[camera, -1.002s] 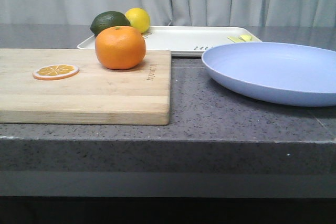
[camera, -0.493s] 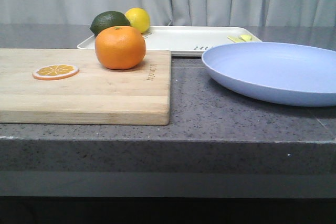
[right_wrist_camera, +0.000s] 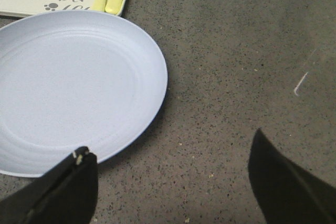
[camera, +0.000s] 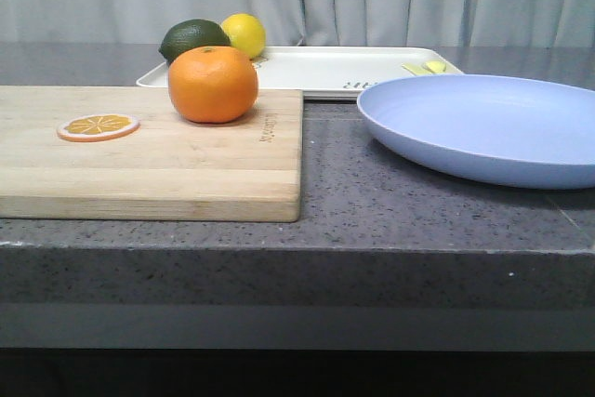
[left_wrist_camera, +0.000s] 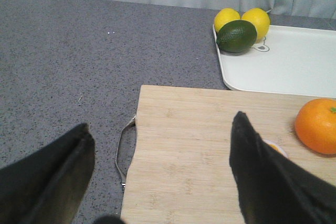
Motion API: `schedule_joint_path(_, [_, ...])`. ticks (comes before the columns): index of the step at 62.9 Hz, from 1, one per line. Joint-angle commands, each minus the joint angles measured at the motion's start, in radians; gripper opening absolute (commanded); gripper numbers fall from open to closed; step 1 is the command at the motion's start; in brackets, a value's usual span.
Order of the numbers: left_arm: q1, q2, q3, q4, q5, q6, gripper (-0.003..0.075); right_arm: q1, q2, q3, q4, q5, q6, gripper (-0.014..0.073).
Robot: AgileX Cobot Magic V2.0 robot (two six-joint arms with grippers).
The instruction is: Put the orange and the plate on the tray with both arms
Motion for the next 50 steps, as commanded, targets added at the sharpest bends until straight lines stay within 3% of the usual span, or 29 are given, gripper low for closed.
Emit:
schedule_joint_path(1, [-0.001,0.020,-0.033,-0.023,-0.082,0.001,0.0567,-0.003,0.009,-0.036,0.006,-0.042,-0.002,0.0622])
schedule_joint_path(9, [-0.085,0.059,-0.036,-0.044,-0.115,0.003,0.0567,0.014,0.009,-0.038,0.009,-0.016,-0.005,0.0622])
schedule_joint_path(27, [-0.377,0.318,-0.157,0.030,-0.145,0.052,0.0568,0.182,0.010,-0.074,0.009,0.055,-0.026,0.0622])
schedule_joint_path(44, [-0.491,0.646,-0.372,0.053,-0.125,0.052,0.0575,0.238,0.010,-0.083,0.009,0.063,-0.025,0.0622])
schedule_joint_path(50, [-0.508,0.754,-0.458,0.053,-0.086,0.052,0.0612,0.238,0.010,-0.083,0.009,0.063,-0.025,0.0622])
